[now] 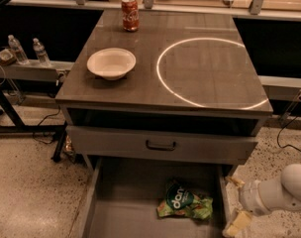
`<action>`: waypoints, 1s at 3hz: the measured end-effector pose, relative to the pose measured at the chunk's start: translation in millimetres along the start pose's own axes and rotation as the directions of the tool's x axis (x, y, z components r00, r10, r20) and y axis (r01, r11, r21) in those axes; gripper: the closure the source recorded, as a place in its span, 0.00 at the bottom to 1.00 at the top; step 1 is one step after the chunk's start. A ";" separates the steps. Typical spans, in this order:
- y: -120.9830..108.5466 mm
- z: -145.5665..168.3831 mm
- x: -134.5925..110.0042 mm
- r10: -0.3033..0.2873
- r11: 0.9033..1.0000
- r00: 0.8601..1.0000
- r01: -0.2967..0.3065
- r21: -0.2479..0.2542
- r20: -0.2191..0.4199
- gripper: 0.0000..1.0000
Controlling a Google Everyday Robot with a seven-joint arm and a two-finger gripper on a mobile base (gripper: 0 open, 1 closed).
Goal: Place green rice chip bag into middle drawer
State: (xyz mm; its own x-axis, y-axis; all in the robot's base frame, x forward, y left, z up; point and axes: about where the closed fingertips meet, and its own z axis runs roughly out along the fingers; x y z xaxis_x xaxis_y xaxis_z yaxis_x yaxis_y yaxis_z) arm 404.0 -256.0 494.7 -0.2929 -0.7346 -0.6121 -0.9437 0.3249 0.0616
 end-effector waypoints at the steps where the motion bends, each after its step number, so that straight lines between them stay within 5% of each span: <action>1: 0.3 -90.6 17.7 0.051 0.988 0.998 -0.044 0.145 -0.048 0.00; 2: -0.9 -163.2 13.4 0.058 0.959 0.997 -0.040 0.281 -0.057 0.00; 3: 0.7 -223.7 -15.1 0.027 0.919 0.999 -0.006 0.395 -0.047 0.00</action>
Offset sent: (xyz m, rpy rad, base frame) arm -0.0419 -0.1646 0.2022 -0.2090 -0.2850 -0.3254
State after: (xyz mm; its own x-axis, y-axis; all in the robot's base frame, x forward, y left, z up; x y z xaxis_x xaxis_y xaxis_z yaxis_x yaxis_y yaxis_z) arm 373.4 -377.9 680.4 -0.3252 -0.7527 -0.5724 -0.8045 0.5384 -0.2509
